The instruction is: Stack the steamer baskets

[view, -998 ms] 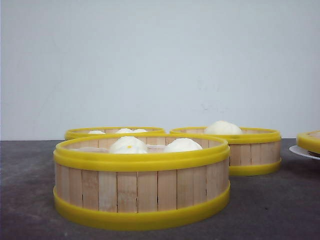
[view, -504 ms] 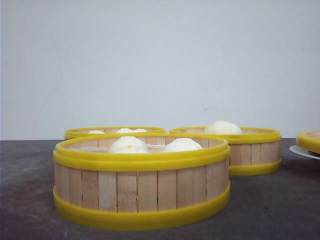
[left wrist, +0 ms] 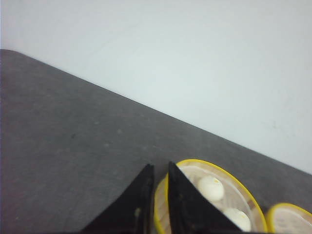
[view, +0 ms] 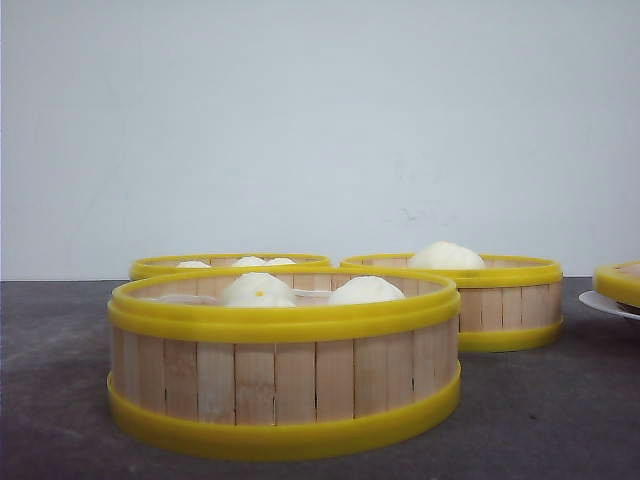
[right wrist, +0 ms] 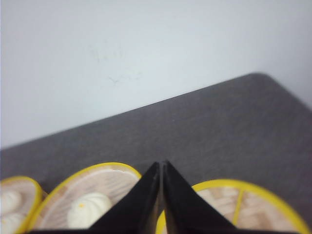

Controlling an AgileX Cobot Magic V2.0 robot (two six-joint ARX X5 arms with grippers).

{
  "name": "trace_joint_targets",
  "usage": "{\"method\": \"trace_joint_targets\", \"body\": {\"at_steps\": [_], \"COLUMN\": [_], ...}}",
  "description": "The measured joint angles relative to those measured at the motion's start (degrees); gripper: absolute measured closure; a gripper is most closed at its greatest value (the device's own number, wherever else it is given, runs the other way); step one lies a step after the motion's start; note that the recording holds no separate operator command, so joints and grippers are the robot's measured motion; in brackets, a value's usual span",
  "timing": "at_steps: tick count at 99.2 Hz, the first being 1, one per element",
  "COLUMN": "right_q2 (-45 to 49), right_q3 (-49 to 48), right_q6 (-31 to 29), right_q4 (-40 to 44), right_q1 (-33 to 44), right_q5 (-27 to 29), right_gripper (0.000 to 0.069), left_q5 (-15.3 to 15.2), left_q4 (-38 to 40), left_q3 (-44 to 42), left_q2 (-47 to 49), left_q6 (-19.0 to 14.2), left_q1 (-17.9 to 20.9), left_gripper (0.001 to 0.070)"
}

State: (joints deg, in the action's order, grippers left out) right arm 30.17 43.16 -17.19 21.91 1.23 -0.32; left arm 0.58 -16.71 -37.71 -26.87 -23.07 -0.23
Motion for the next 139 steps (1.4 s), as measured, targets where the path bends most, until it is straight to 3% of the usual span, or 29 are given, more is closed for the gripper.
{"method": "trace_joint_targets", "body": {"at_steps": [5, 10, 20, 24, 30, 39, 73, 93, 109, 130, 139], "right_q2": [1.0, 1.8, 2.8, 3.0, 3.1, 3.3, 4.3, 5.0, 5.1, 5.1, 5.1], "right_q3": [1.5, 2.4, 3.0, 3.0, 3.0, 3.0, 3.0, 3.0, 3.0, 3.0, 3.0], "right_q6": [2.1, 3.6, 4.5, 4.5, 4.5, 4.6, 4.3, 4.2, 3.8, 3.6, 3.6], "right_q4": [1.1, 2.0, 2.3, 2.3, 2.3, 1.9, 1.6, 1.5, 1.6, 4.0, 4.8], "right_q1": [0.0, 0.0, -0.1, -0.3, -0.6, -0.9, -1.9, -3.2, -4.5, -5.1, -5.1], "right_q5": [-0.5, -1.2, -2.2, -2.9, -3.7, -4.3, -8.6, -8.7, -8.8, -8.8, -8.8], "right_gripper": [0.0679, 0.0641, 0.0423, 0.0351, 0.0299, 0.0273, 0.0265, 0.0265, 0.0265, 0.0265, 0.0265], "left_q5": [1.5, 3.1, 5.7, 6.3, 7.3, 8.6, 8.4, 5.6, 5.2, 5.1, 5.2], "left_q4": [0.0, -0.2, -0.3, -0.2, 0.2, 0.7, 0.3, -7.0, -14.7, -16.6, -16.5], "left_q3": [-0.9, -1.4, -2.3, -2.8, -3.7, -5.9, -19.1, -30.6, -39.3, -44.7, -45.8], "left_q2": [-1.6, -3.0, -5.7, -6.9, -8.7, -12.6, -35.3, -52.6, -65.7, -76.0, -78.3], "left_q6": [0.4, 1.0, 2.5, 2.8, 3.1, 3.4, 7.7, 10.6, 12.2, 12.8, 13.0], "left_q1": [0.0, 0.0, -0.5, -0.9, -1.3, -2.4, -7.9, -8.5, -8.5, -9.0, -9.7], "left_gripper": [0.0647, 0.0567, 0.0371, 0.0330, 0.0302, 0.0289, 0.0288, 0.0288, 0.0288, 0.0291, 0.0328]}}
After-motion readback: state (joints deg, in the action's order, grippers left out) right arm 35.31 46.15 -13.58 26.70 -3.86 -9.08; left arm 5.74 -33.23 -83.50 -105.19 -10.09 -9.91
